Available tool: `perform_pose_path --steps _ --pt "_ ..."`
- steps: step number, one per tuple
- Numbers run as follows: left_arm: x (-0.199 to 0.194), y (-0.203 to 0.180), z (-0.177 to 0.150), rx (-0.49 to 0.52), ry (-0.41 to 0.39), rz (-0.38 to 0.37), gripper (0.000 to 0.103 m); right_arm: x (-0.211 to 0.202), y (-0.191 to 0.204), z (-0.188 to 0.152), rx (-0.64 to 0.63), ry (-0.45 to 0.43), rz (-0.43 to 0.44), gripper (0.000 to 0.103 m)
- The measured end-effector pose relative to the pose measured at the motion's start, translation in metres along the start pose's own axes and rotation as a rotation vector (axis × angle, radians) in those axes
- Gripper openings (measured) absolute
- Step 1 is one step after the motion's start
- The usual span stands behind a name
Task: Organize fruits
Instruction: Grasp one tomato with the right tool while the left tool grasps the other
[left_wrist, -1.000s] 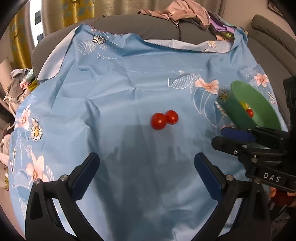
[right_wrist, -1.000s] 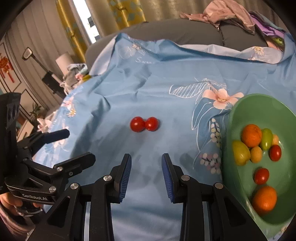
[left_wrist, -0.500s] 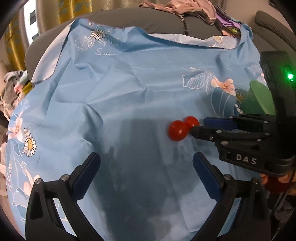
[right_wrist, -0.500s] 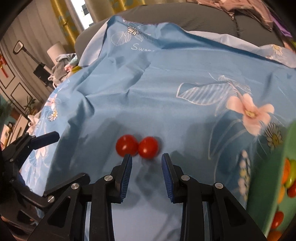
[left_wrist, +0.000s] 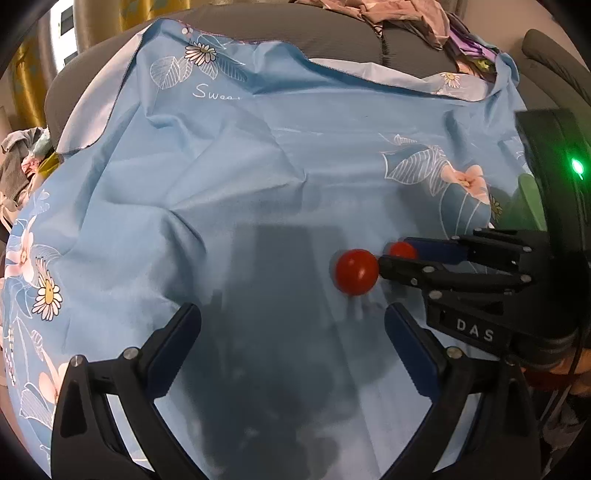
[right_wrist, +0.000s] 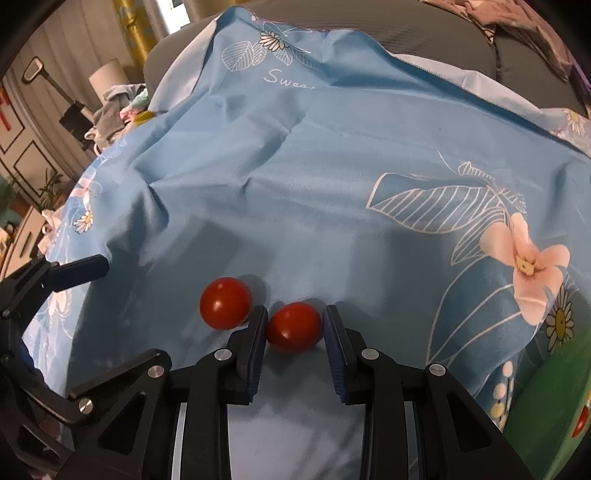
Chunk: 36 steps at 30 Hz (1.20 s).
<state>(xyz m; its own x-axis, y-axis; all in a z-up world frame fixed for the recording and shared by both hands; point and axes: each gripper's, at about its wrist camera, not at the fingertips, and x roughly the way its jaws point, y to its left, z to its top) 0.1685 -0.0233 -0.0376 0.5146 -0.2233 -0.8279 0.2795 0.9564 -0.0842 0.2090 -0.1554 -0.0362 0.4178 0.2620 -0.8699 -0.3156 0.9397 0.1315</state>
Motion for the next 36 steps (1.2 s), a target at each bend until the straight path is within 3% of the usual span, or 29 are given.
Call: perform_pose_path --steps 11,18,20,25,29,31,36 --pt "0.022 -0.032 0.013 0.078 0.033 -0.009 0.094 -0.063 -0.024 -0.034 0.125 -0.152 0.066 0.03" --pt "0.045 -0.046 0.018 0.111 0.051 0.039 0.071 -0.081 -0.024 -0.054 0.145 -0.193 0.119 0.03" --pt "0.047 -0.047 0.018 0.104 0.044 0.033 0.069 -0.082 -0.024 -0.054 0.147 -0.197 0.126 0.03" --pt "0.047 -0.046 0.02 0.09 0.035 0.023 0.047 -0.083 -0.025 -0.055 0.142 -0.211 0.123 0.03" --pt "0.046 -0.047 0.02 0.082 0.034 0.019 0.038 -0.083 -0.025 -0.057 0.145 -0.213 0.125 0.03" --pt "0.045 -0.047 0.02 0.074 0.038 0.015 0.029 -0.083 -0.025 -0.058 0.148 -0.211 0.126 0.03" --pt "0.039 -0.049 0.016 0.069 0.048 0.013 0.029 -0.086 -0.025 -0.06 0.157 -0.22 0.124 0.03"
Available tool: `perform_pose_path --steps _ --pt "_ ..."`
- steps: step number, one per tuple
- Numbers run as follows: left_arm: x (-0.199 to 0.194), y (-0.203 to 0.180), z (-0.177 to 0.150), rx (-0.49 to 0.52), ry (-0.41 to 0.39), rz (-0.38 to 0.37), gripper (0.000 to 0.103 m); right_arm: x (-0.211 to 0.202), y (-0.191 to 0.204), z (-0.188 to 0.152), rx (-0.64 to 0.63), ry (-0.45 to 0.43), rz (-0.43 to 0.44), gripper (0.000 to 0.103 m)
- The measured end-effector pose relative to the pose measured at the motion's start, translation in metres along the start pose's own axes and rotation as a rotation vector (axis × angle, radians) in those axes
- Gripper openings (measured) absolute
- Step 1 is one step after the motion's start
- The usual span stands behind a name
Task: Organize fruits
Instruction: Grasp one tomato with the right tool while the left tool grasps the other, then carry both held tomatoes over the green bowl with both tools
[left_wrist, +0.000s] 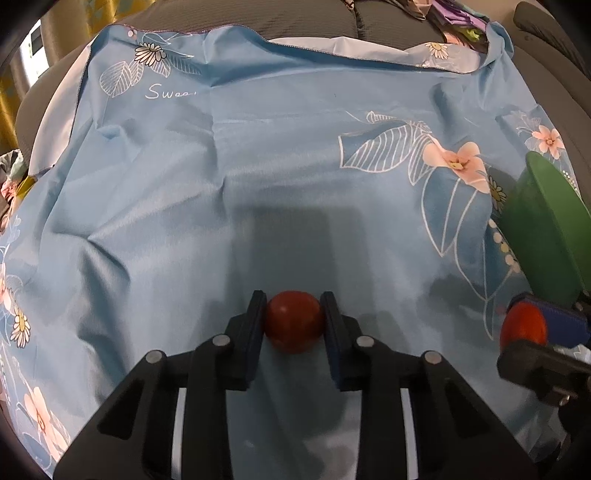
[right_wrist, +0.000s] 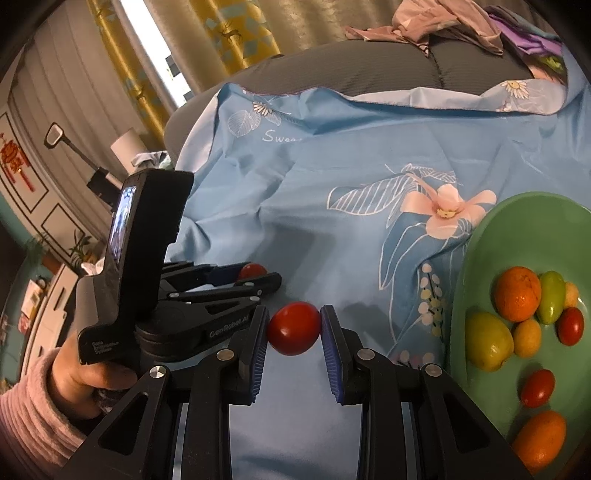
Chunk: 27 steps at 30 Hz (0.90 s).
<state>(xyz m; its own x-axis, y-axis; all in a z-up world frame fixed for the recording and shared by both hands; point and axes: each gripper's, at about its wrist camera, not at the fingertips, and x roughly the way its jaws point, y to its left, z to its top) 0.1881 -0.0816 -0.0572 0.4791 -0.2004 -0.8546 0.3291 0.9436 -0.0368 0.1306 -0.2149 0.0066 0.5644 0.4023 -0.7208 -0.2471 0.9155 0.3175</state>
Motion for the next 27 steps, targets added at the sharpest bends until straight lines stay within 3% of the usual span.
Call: perform_pose_path --steps 14,27 --pt "-0.082 -0.014 -0.04 0.019 -0.091 -0.027 0.029 -0.037 0.005 -0.015 0.01 -0.041 0.004 0.03" --pt "-0.134 -0.079 -0.04 0.116 -0.174 -0.09 0.03 -0.1 -0.008 -0.032 0.044 -0.14 -0.014 0.03"
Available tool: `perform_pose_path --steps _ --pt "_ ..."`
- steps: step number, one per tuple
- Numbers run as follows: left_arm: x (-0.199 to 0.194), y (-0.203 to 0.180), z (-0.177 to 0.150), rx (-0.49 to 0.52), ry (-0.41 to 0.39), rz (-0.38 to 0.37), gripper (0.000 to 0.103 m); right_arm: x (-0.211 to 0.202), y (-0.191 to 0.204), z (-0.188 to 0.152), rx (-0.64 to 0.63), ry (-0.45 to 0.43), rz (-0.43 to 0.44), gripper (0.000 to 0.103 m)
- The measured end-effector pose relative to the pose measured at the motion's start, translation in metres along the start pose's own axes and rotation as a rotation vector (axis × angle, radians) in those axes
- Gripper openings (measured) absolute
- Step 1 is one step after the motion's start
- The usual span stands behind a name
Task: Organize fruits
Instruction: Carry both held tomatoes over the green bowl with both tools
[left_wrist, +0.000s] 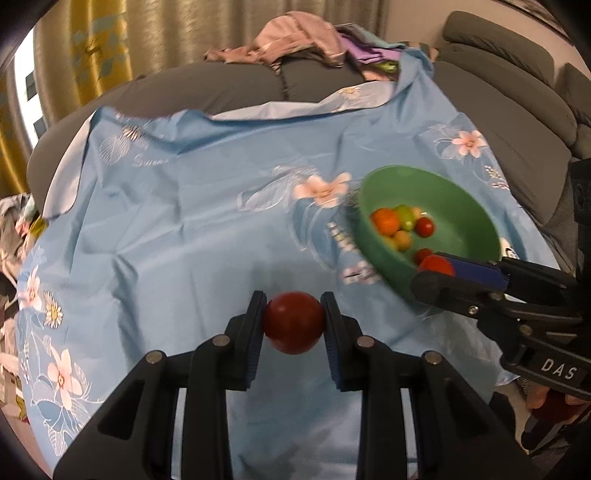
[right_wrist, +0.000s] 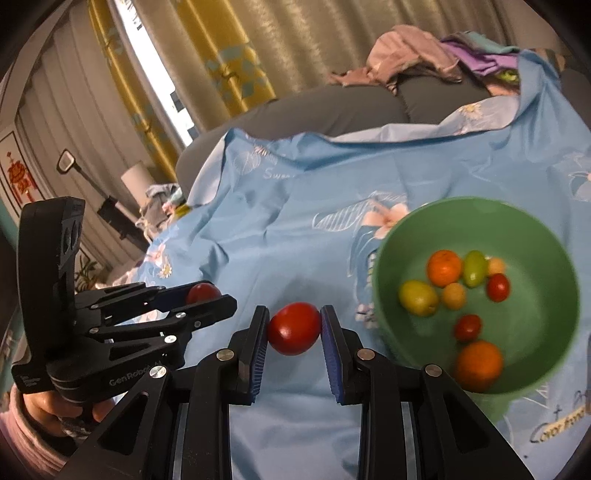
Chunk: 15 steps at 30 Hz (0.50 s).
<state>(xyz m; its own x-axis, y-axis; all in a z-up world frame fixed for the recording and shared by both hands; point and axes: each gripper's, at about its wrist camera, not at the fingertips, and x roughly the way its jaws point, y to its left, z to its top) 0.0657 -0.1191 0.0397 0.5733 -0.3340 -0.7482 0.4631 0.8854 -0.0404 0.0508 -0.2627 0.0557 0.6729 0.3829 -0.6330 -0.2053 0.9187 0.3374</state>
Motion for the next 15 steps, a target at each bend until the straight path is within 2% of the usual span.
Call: perform_pose_path --steps 7,15 --pt "0.003 -0.039 0.017 0.067 -0.006 -0.038 0.03 -0.024 -0.027 -0.003 0.045 -0.042 -0.042 0.03" --pt "0.026 -0.079 0.036 0.142 0.003 -0.089 0.03 -0.037 -0.065 -0.003 0.093 -0.069 -0.135 0.03"
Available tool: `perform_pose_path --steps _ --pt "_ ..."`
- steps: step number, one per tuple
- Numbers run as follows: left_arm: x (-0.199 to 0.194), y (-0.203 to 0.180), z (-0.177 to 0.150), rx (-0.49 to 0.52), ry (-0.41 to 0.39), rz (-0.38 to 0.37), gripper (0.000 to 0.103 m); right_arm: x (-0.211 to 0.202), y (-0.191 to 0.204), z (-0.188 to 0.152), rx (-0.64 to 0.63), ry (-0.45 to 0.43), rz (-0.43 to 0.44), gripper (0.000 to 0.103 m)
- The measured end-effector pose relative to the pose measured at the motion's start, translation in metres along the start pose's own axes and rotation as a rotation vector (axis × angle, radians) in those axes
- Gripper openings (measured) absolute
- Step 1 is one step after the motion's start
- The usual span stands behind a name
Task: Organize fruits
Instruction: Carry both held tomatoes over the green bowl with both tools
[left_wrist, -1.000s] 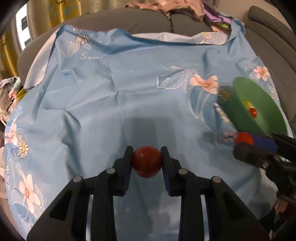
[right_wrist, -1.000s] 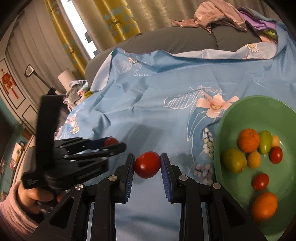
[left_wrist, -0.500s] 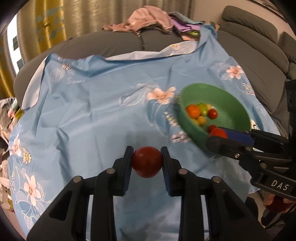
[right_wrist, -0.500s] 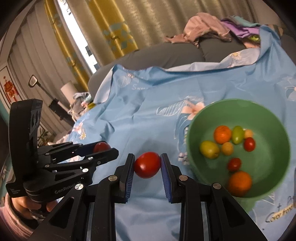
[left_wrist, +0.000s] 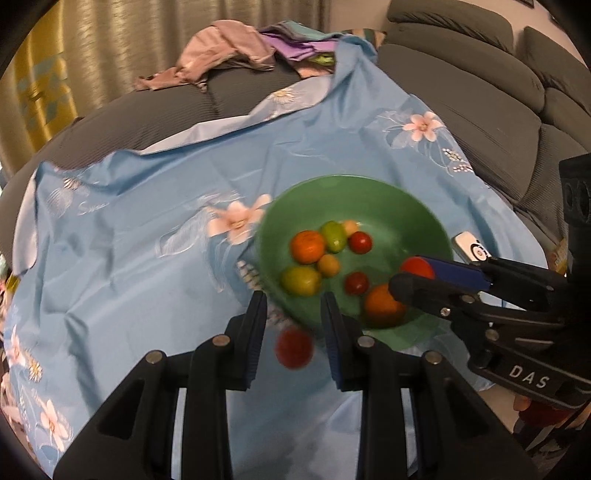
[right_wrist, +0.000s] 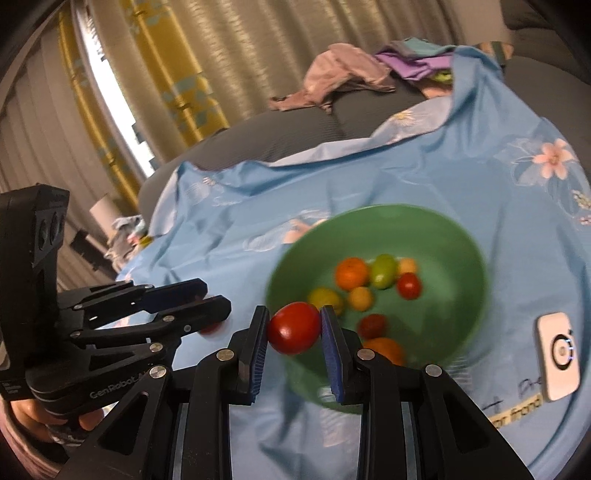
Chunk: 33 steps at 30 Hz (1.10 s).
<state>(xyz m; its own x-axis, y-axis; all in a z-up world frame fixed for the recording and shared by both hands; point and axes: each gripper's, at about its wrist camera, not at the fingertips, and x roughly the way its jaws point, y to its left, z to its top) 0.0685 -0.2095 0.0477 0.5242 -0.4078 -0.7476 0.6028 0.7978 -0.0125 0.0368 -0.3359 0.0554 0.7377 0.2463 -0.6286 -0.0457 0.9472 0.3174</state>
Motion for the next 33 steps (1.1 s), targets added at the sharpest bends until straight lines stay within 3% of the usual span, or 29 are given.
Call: perform_pose_path --steps 7,12,16,21,26,29,33 --pt "0.031 -0.01 0.016 0.015 0.031 -0.023 0.03 0.009 -0.024 0.008 0.012 0.01 -0.056 0.03" --pt "0.031 0.023 0.012 -0.058 0.03 -0.032 0.033 0.013 -0.03 0.008 0.019 0.013 -0.043 0.03" --pt "0.016 0.078 -0.024 -0.129 0.038 0.091 0.052 0.02 -0.015 0.005 -0.01 0.033 0.04 0.03" --pt "0.004 0.141 -0.082 -0.208 0.146 0.217 0.055 0.042 0.028 -0.005 -0.08 0.089 0.177 0.03" --pt "0.003 0.155 -0.118 -0.206 0.214 0.234 0.054 0.071 0.071 -0.023 -0.145 0.166 0.277 0.03" --pt "0.01 0.15 -0.129 -0.206 0.233 0.214 0.054 0.083 0.086 -0.032 -0.167 0.204 0.297 0.03" --pt "0.022 0.151 -0.138 -0.197 0.255 0.244 0.048 0.088 0.092 -0.037 -0.179 0.229 0.3 0.03"
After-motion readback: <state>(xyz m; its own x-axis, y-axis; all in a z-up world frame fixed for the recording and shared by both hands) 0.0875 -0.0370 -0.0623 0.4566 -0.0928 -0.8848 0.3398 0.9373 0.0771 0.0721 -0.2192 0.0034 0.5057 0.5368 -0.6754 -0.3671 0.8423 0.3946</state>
